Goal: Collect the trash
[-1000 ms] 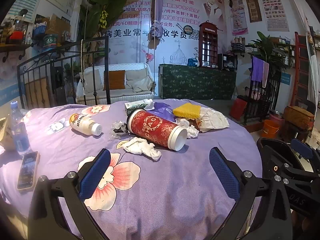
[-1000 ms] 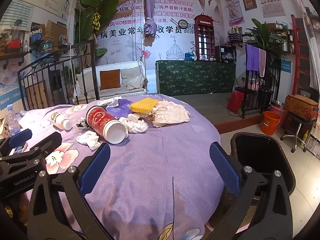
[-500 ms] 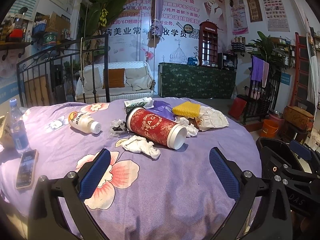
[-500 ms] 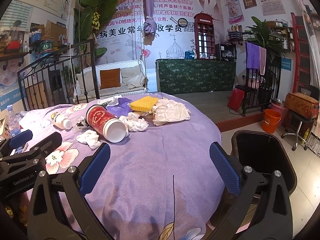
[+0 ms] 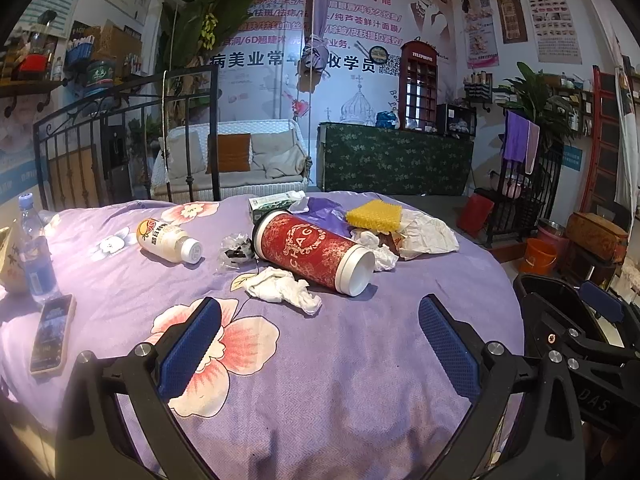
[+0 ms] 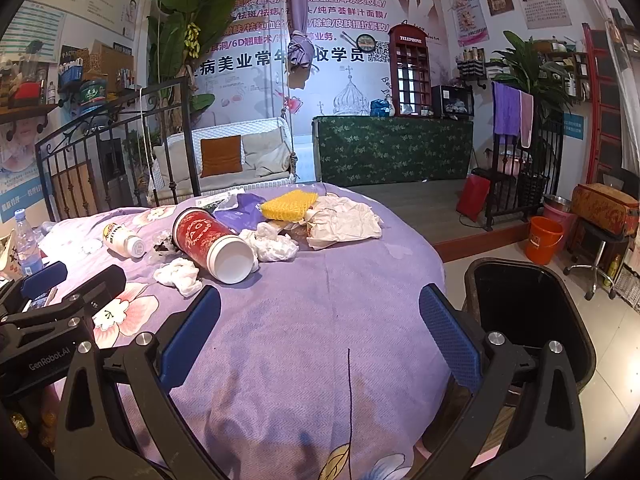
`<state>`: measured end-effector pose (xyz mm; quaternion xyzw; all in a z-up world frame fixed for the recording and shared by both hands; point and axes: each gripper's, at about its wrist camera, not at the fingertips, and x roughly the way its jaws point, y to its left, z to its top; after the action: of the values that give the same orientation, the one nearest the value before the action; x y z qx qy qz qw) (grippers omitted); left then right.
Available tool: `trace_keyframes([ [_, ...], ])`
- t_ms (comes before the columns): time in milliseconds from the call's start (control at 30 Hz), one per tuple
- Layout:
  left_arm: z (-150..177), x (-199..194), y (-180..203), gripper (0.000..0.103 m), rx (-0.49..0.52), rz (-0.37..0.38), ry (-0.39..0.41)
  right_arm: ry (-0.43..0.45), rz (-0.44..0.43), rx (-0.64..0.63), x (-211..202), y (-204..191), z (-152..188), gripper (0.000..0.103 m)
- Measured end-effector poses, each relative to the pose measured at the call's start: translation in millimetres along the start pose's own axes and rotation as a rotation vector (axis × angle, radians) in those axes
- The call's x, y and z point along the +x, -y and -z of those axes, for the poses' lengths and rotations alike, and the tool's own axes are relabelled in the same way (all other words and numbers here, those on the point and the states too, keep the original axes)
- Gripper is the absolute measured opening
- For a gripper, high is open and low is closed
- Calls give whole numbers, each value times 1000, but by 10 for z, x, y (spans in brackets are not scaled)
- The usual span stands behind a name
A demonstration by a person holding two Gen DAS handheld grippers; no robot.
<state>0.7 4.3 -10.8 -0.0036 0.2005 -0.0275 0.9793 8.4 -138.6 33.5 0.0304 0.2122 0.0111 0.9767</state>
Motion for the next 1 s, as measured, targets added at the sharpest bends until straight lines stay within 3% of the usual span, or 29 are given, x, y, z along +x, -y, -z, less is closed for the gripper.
trace_keyframes([
  [1000, 15, 8, -14, 97, -5, -3, -9, -8, -13, 8, 37, -38, 10, 98],
])
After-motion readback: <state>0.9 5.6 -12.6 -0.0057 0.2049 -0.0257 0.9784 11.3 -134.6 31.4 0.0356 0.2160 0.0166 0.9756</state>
